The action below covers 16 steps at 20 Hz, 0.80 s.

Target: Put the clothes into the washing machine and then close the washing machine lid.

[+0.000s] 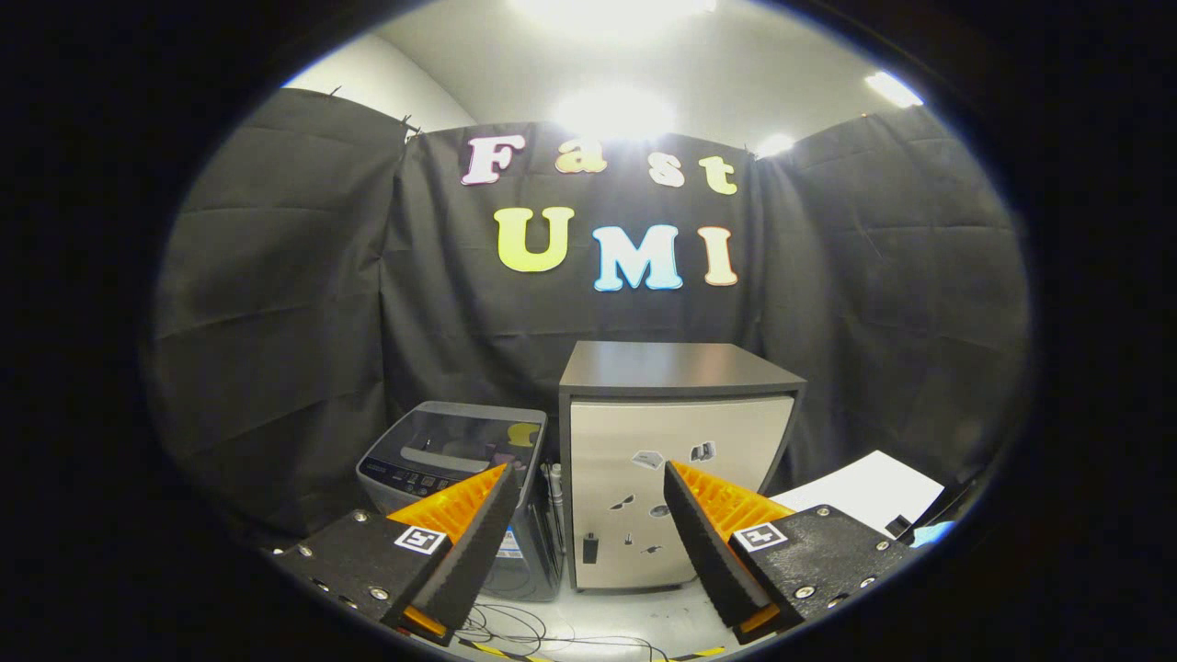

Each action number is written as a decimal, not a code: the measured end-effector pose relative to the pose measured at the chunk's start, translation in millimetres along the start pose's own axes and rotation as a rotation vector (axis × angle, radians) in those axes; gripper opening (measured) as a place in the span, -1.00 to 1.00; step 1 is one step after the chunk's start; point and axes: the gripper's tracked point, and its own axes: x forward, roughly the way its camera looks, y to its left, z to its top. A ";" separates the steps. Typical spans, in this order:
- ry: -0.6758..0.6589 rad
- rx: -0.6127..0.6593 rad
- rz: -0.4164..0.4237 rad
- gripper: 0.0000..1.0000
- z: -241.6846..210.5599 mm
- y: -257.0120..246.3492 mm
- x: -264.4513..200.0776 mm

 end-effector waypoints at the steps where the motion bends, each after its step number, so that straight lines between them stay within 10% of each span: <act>1: -0.012 0.003 -0.004 0.95 4.7 -1.7 -8.4; 16: -0.051 0.034 -0.022 0.95 3.7 7.1 -71.7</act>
